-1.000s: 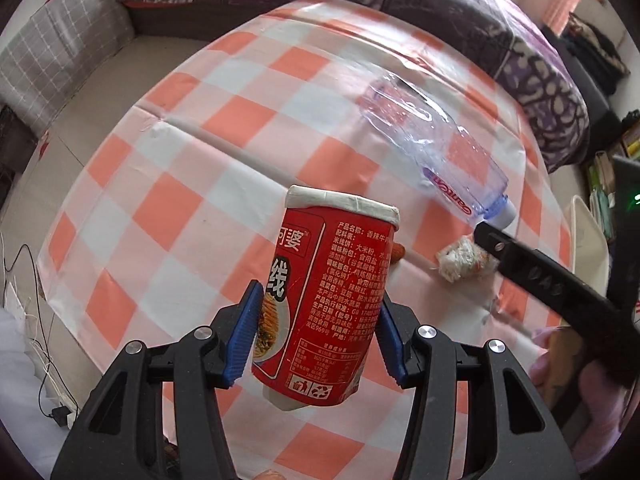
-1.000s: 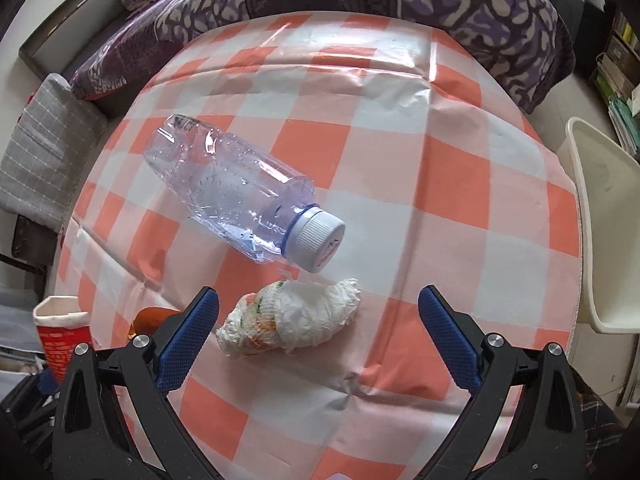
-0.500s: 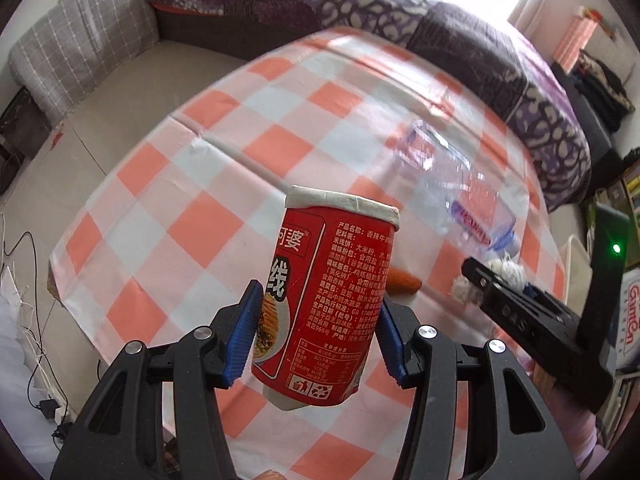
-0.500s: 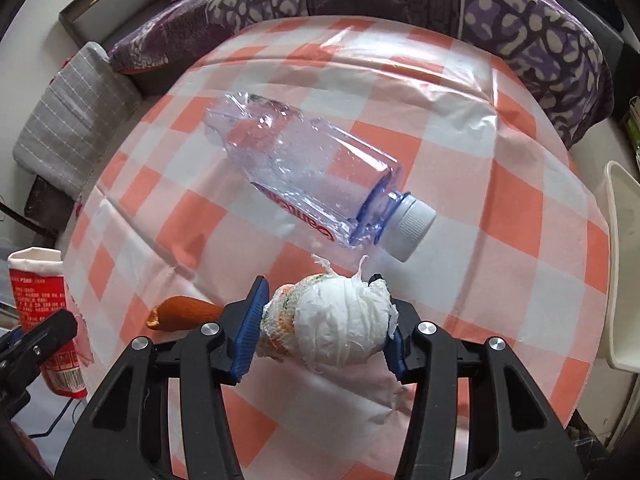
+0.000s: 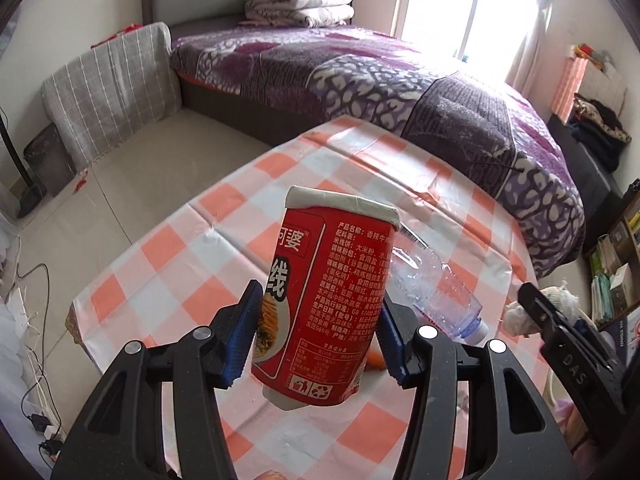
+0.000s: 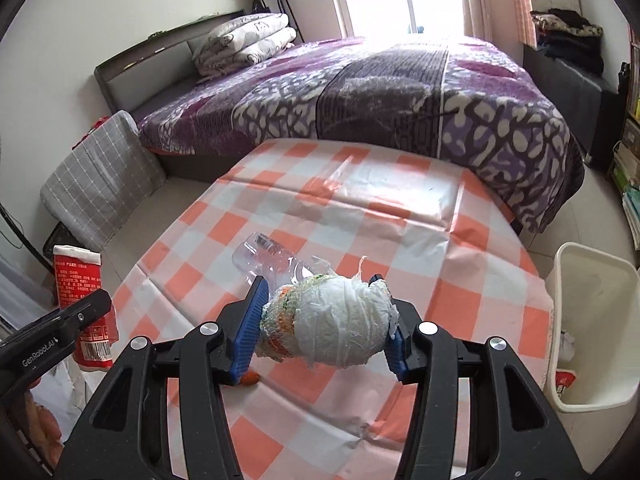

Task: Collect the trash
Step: 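Carry both to the bin and open the right tool to drop the tissue ball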

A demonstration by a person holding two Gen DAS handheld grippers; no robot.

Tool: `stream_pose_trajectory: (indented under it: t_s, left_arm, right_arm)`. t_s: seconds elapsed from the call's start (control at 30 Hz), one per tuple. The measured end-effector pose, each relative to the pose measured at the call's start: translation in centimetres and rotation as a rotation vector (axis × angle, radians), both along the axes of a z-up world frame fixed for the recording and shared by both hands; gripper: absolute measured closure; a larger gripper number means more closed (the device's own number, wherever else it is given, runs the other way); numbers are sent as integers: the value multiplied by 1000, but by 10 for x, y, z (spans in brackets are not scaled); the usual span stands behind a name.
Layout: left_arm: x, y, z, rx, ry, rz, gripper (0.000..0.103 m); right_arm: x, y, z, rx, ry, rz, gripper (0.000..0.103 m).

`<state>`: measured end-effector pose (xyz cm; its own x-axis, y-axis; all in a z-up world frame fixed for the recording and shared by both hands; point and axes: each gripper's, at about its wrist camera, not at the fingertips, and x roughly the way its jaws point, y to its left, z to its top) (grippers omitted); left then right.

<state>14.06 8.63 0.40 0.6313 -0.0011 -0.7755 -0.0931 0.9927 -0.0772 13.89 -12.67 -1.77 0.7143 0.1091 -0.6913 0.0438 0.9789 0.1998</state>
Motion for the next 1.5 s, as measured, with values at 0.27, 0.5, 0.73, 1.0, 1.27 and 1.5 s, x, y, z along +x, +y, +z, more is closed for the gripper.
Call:
stream_pose_trajectory:
  t_s: [0.27, 0.5, 0.73, 1.0, 1.27, 1.5]
  left_arm:
    - [-1, -38, 5, 74, -99, 12, 49]
    - [1, -68, 10, 58, -122, -23, 49]
    - [0, -98, 13, 41, -134, -75, 49]
    - [-1, -136, 15, 26, -138, -147, 49]
    - [-2, -180, 4, 15, -109, -237, 49]
    - [-5, -220, -9, -10, -63, -328, 49]
  right_arm:
    - [-13, -16, 20, -91, -91, -33, 54]
    - [-21, -33, 27, -116, -111, -60, 53]
    - [-26, -61, 30, -106, -94, -116, 53]
    - [-35, -103, 32, -100, -67, -214, 53]
    - [-48, -175, 26, -56, 25, -401, 51]
    - [-70, -244, 18, 26, 71, -617, 18]
